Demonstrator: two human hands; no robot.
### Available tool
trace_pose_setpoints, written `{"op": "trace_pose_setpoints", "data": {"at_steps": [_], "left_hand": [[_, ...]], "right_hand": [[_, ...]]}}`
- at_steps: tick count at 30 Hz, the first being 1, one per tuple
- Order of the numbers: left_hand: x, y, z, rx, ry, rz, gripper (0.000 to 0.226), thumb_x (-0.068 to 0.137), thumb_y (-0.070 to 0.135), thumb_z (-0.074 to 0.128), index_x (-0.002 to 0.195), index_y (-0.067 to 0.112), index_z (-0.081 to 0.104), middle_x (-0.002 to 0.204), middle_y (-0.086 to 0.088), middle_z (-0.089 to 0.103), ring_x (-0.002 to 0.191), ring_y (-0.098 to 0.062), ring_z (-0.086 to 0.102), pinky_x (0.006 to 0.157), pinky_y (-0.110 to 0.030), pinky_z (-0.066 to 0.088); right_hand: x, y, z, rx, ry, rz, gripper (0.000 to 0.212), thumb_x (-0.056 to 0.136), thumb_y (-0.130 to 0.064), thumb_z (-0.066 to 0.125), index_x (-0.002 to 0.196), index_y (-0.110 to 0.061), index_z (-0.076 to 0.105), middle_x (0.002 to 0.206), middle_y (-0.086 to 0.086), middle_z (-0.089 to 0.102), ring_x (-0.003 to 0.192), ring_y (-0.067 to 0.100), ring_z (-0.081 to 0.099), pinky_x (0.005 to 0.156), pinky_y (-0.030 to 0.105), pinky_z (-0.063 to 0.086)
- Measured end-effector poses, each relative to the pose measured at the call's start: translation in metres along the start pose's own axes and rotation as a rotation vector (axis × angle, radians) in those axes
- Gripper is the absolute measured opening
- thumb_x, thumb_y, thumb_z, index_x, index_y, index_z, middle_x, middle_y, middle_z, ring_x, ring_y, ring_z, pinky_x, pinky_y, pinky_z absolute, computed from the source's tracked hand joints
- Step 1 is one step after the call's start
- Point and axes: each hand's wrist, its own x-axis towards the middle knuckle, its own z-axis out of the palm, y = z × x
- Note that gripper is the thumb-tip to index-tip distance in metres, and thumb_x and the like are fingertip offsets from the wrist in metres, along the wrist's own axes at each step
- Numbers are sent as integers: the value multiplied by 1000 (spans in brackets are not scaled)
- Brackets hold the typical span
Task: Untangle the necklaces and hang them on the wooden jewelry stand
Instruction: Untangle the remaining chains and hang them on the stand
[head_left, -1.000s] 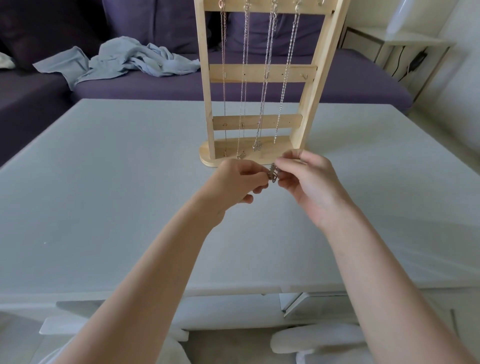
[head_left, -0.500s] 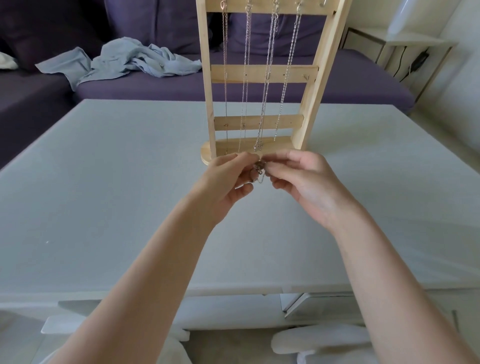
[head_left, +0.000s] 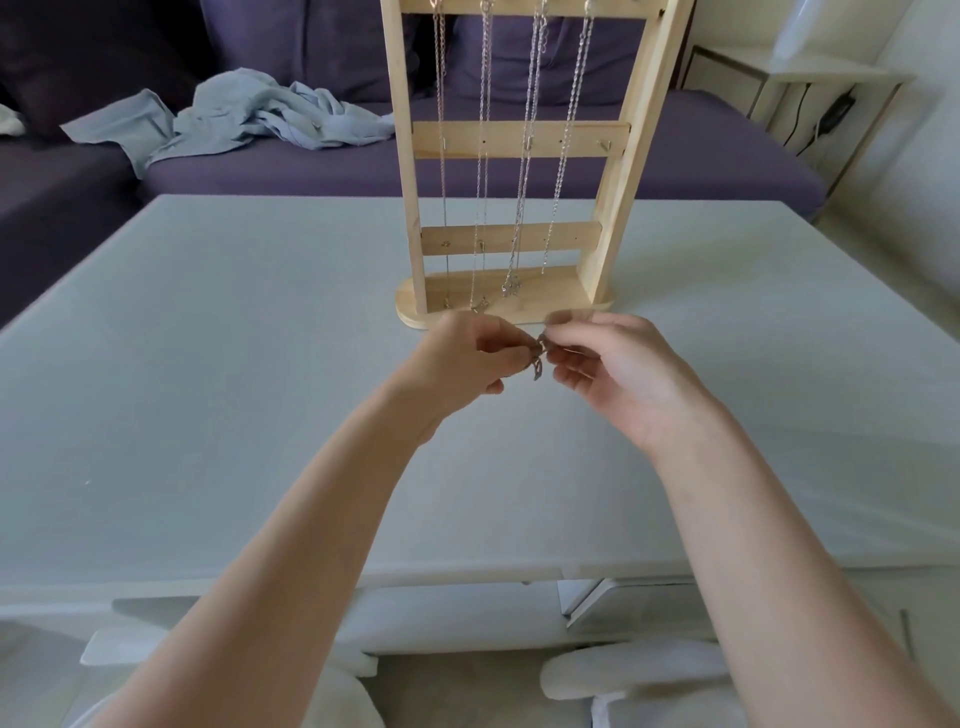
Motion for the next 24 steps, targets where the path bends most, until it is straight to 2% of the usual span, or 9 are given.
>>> {"op": "trace_pose_setpoints", "data": {"at_steps": [3,6,11,16,20,24], "left_hand": [[-1,0,-1,-87,34,-27,15,91,7,56,85,15,68,68,3,57,58,-4,50,56,-11,45],[-2,2,-2,-315,76,-109,12,92,11,56,88,12,67,73,3,64,58,-4,57,55,-13,46],[-3,5,-1,-578,-38,-180,9,94,11,54,91,8,62,72,-1,63,64,-11,57,55,-17,46],[-2,1,5,-455,-66,-133,5,89,13,62,84,14,61,70,4,59,60,-5,52,56,-13,45],[-2,1,6,-407,-118,-195,7,88,8,60,84,10,66,70,1,54,57,-5,47,52,-13,41],[-2,0,8,-270,-63,-196,9,87,7,61,84,12,68,69,0,55,58,-7,48,56,-15,41]], "right_hand": [[1,-1,1,77,-36,-15,21,87,6,54,75,-11,57,64,4,58,60,15,55,57,20,46],[1,-3,3,157,-91,-22,21,88,8,51,78,-11,54,64,4,58,60,16,57,55,20,49],[2,-3,2,107,-89,-72,20,87,9,52,80,-10,53,63,4,57,55,13,57,55,18,48],[-1,-2,-2,25,-88,-97,20,85,10,56,84,-10,56,64,2,61,57,11,57,60,19,47],[-2,-2,-5,-40,-29,-121,21,80,10,61,76,-10,58,66,3,59,53,9,54,57,19,43],[-2,0,-2,-124,38,-145,20,78,9,64,75,-10,59,65,3,59,52,10,54,54,19,41]]}}
